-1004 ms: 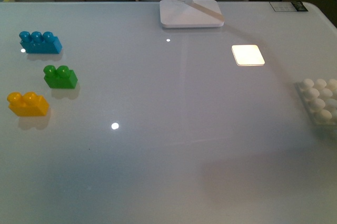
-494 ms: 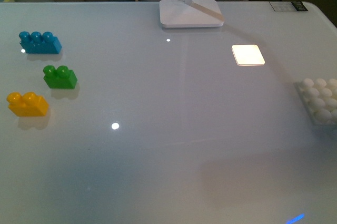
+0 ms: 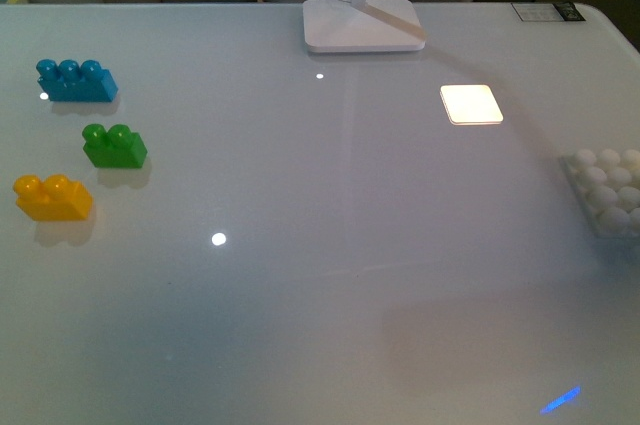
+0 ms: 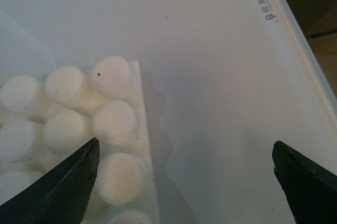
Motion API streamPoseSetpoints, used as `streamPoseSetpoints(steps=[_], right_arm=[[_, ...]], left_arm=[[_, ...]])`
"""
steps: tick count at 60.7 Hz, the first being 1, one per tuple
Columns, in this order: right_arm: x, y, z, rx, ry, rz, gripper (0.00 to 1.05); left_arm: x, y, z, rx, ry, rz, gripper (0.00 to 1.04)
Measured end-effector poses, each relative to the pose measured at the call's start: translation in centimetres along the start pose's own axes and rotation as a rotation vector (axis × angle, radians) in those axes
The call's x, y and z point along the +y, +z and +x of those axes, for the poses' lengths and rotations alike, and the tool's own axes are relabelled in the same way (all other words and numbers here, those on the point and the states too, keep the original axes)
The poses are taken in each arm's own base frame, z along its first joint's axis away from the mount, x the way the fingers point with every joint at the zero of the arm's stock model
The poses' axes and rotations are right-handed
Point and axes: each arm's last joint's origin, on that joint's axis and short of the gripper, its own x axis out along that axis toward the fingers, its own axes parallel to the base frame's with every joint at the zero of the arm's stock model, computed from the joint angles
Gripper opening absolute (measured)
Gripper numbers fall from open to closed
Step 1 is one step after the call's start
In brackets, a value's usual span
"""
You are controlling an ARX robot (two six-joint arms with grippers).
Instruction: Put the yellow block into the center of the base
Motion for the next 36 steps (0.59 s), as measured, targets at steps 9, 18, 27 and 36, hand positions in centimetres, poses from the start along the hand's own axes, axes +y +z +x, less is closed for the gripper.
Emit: streamPoseSetpoints(steps=[9, 18, 27, 36], right_arm=[[0.9, 0.6, 0.6, -0.009, 0.019, 0.003, 0.96], [1.9, 0.9, 1.1, -0.007, 0.041, -0.005, 0.96], [2.8, 0.5, 1.4, 0.023, 0.063, -0.012, 0.96], [3.5, -0.2, 1.7, 0.054, 0.077, -0.019, 0.96]], left_arm=[[0.0, 0.0, 0.0, 0.000, 0.000, 0.000, 0.97], [0.0, 0.0, 0.0, 0.000, 0.000, 0.000, 0.97], [0.0, 0.0, 0.0, 0.000, 0.000, 0.000, 0.97], [0.0, 0.0, 0.0, 0.000, 0.000, 0.000, 0.97]])
